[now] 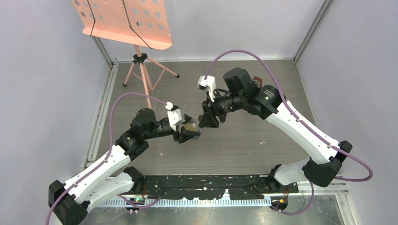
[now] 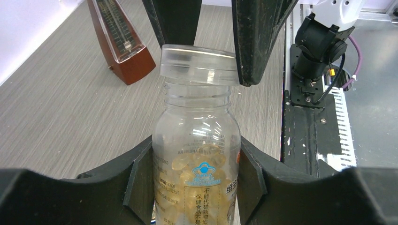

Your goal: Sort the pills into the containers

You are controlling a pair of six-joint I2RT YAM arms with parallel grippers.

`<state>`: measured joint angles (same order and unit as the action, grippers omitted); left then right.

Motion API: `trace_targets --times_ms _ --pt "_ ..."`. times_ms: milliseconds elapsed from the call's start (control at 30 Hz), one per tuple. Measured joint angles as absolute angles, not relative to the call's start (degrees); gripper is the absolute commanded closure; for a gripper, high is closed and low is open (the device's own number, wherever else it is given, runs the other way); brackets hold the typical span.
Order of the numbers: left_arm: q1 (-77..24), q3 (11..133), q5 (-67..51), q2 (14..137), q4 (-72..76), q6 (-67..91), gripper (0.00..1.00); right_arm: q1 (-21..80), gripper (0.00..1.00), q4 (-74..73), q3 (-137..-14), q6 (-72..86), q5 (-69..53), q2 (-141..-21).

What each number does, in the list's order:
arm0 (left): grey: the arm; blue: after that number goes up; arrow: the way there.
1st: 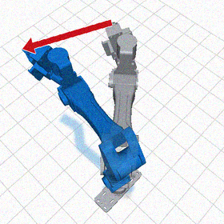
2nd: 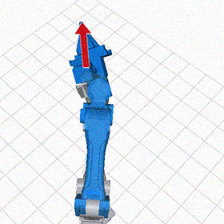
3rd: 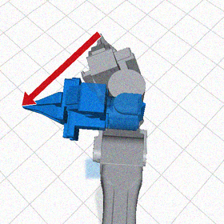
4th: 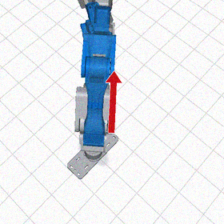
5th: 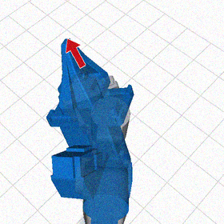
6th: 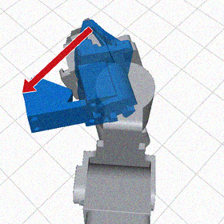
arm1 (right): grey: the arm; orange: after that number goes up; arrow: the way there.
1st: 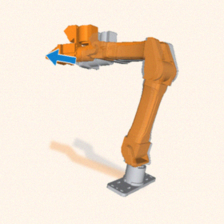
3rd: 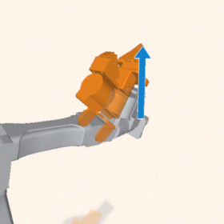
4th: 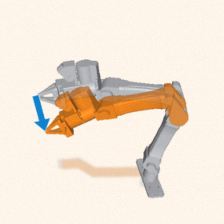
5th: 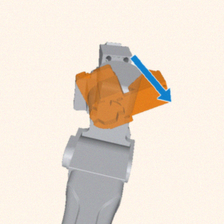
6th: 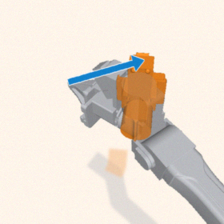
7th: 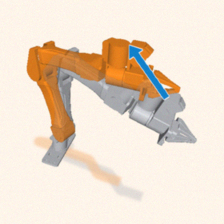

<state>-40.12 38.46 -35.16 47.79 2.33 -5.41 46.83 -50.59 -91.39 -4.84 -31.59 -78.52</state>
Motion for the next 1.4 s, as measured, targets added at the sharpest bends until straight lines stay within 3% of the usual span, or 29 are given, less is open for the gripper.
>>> trace_targets --times_ms 1400 --pt "-39.99 37.56 -34.39 47.40 0.62 -10.92 0.96 46.76 0.67 -56.49 -94.78 -3.84 -32.75 -84.71"
